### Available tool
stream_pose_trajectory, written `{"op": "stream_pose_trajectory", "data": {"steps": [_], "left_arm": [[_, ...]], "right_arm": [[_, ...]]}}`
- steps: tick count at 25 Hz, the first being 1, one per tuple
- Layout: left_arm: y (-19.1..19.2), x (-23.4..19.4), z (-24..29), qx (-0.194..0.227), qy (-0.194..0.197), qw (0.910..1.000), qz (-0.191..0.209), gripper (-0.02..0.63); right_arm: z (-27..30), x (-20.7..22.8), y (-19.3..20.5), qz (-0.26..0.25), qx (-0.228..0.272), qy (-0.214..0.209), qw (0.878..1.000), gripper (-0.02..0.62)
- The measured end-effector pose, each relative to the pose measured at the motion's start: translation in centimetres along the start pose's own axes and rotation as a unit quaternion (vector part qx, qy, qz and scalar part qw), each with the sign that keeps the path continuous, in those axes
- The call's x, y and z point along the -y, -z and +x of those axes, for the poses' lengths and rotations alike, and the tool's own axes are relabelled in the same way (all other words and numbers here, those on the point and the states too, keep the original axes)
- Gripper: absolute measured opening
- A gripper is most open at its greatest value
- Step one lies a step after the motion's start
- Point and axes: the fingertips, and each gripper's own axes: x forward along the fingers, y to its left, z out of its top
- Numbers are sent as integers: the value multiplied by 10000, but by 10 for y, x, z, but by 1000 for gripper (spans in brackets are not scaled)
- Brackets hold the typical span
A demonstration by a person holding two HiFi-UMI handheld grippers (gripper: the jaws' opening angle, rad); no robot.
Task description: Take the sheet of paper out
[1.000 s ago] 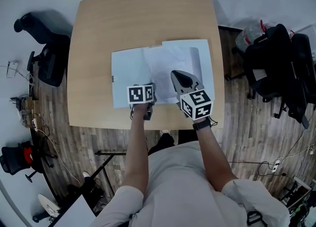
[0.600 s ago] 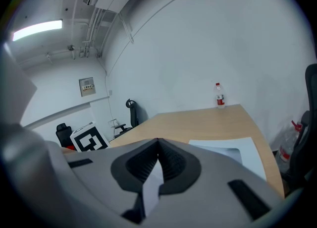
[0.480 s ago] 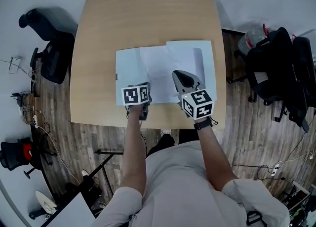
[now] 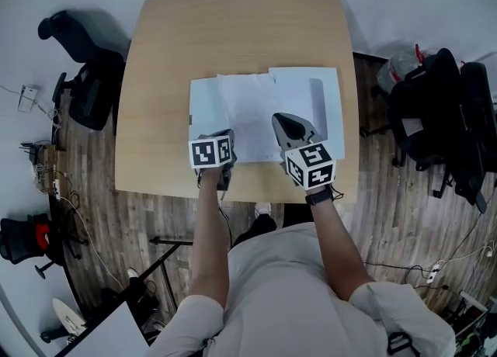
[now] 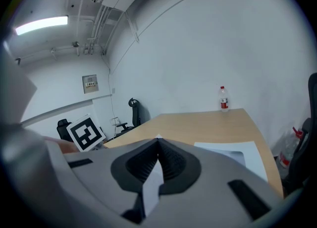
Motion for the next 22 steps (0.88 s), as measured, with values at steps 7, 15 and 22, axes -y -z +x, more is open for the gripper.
{"op": "stream_pose_trajectory", "data": {"steps": [7, 15, 22], "left_arm": [[0, -5, -15, 253, 36, 9996, -100, 8], [-11, -4, -41, 721, 70, 9973, -93, 8], [-29, 1, -75, 1211, -56, 9925, 142, 8]], "right_arm": [[-6, -11, -1, -89, 27, 36, 9999, 12], [-19, -27, -9, -246, 183, 98, 9995, 12], [-32, -44, -22, -409, 380, 158, 9983, 12]]}}
